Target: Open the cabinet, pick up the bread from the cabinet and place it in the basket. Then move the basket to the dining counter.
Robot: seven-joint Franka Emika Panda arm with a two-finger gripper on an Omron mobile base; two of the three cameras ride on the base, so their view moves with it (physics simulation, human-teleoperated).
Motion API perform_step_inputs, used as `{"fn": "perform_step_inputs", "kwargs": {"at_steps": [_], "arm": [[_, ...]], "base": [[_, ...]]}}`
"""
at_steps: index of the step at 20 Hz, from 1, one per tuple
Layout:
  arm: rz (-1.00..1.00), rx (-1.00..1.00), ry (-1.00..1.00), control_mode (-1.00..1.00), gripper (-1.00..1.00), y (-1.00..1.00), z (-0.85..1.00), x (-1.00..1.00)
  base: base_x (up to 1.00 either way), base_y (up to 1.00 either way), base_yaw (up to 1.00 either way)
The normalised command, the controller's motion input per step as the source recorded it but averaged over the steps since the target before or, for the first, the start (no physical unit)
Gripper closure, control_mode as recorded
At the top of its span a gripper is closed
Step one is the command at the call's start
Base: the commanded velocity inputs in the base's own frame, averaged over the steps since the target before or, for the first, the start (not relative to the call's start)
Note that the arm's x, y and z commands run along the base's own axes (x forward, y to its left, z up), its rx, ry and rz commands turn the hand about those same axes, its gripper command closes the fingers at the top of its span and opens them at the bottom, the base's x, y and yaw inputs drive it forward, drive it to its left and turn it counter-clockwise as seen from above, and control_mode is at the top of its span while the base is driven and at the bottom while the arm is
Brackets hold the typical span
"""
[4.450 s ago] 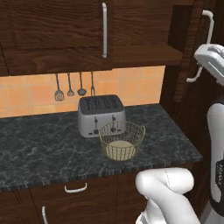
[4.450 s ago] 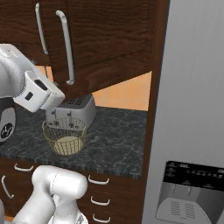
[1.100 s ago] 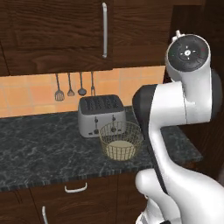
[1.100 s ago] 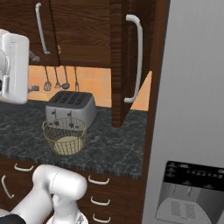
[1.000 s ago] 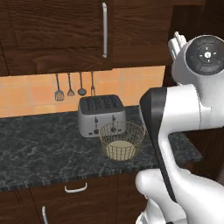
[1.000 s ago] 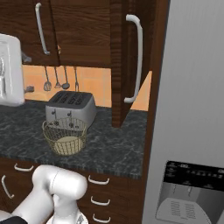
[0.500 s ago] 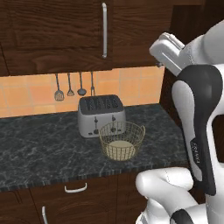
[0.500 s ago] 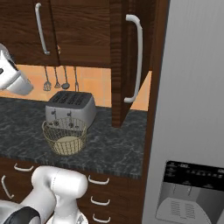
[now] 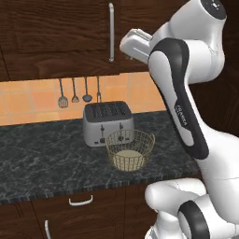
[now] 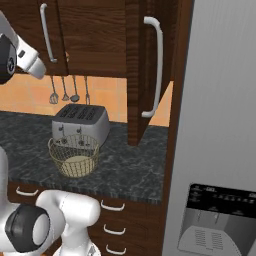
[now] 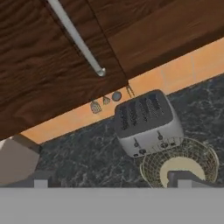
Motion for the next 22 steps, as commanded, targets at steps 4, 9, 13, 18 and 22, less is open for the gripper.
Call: {"fn": "perform_step_inputs", "kwargs": {"at_steps": [4, 9, 13, 18, 22], "arm": [[0.19, -0.17, -0.14, -1.00, -1.00, 0.21, 0.01, 0.99], [0.06, -0.25, -0.09, -1.00, -1.00, 0.03, 0.13, 0.79], [0.00, -0.16, -0.09, -1.00, -1.00, 0.11, 0.19, 0.92], [0.00, -0.04, -0.06, -1.00, -1.00, 0.20, 0.18, 0.81], [0.00, -0.03, -0.03, -1.00, -1.00, 0.42, 0.01, 0.63]], "base": [[0.00, 0.00, 0.00], [0.00, 0.00, 0.00], [0.00, 0.00, 0.00], [0.00, 0.00, 0.00], [0.00, 0.00, 0.00]]}}
